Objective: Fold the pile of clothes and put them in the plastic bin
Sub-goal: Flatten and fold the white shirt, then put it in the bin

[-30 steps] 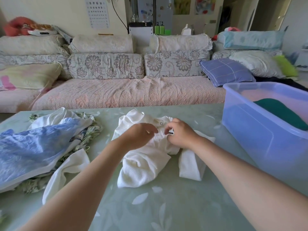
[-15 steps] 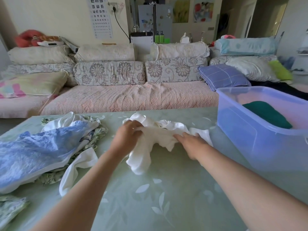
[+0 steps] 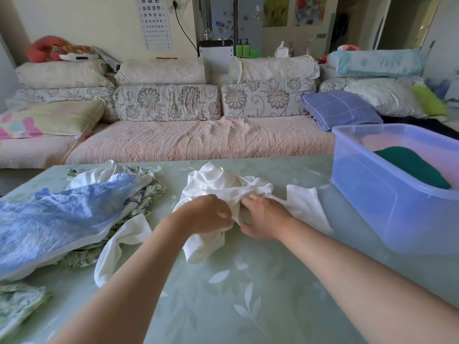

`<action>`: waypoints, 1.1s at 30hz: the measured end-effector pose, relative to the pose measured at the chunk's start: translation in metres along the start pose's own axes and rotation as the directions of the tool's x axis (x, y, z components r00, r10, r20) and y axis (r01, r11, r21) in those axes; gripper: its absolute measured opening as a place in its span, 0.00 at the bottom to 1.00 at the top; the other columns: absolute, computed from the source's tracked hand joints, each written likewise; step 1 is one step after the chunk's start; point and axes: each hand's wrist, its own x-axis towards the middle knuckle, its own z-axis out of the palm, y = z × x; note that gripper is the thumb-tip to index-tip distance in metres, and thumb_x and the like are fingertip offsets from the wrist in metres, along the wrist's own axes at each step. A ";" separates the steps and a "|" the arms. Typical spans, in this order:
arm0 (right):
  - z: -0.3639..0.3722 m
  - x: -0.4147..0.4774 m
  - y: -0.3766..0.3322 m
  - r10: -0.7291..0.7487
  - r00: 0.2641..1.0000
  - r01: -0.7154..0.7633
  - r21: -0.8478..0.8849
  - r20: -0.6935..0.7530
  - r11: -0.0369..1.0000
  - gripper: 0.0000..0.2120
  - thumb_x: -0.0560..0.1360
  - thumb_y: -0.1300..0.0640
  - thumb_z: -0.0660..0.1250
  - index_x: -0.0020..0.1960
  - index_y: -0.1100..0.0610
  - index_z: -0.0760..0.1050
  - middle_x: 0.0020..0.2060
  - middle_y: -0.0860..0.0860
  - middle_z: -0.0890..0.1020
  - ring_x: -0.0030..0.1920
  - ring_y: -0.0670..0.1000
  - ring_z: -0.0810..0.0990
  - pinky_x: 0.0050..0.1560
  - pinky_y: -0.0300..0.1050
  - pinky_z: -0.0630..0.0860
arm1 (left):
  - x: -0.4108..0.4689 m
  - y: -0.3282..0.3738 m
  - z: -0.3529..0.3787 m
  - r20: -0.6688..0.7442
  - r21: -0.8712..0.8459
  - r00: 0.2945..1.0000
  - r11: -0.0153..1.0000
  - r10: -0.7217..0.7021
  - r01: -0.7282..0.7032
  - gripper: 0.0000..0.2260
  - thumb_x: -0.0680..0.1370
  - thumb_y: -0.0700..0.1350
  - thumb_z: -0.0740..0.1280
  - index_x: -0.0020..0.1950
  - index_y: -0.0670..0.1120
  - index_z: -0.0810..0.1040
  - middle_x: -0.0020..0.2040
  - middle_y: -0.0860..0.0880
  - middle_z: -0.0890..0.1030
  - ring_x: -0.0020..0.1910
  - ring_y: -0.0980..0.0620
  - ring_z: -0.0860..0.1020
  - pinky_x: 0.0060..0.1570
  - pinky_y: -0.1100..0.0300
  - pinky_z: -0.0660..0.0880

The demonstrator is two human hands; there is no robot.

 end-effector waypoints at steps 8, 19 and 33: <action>0.003 0.014 -0.013 0.342 0.937 -0.257 0.528 -0.067 0.809 0.09 0.79 0.54 0.62 0.44 0.55 0.78 0.42 0.49 0.81 0.46 0.53 0.79 0.41 0.45 0.71 | 0.009 -0.032 0.025 -0.017 0.080 0.999 0.995 -0.052 0.053 0.24 0.73 0.44 0.70 0.69 0.56 0.71 0.63 0.48 0.71 0.61 0.45 0.72 0.56 0.53 0.72; 0.010 -0.008 -0.013 0.238 0.971 -0.226 0.216 -0.033 0.950 0.18 0.74 0.47 0.69 0.61 0.51 0.75 0.60 0.51 0.79 0.58 0.57 0.79 0.53 0.48 0.76 | -0.006 -0.022 0.006 -0.114 -0.307 0.991 0.951 -0.072 0.034 0.20 0.77 0.37 0.58 0.56 0.58 0.82 0.51 0.55 0.79 0.50 0.53 0.75 0.47 0.63 0.68; -0.060 -0.036 -0.007 0.534 0.772 -0.624 0.252 0.344 0.740 0.12 0.78 0.57 0.60 0.60 0.57 0.73 0.45 0.54 0.79 0.42 0.53 0.77 0.39 0.42 0.71 | -0.041 -0.009 -0.016 -0.009 -0.436 0.997 0.897 -0.080 0.068 0.15 0.70 0.42 0.61 0.43 0.57 0.84 0.40 0.56 0.81 0.39 0.57 0.76 0.39 0.63 0.72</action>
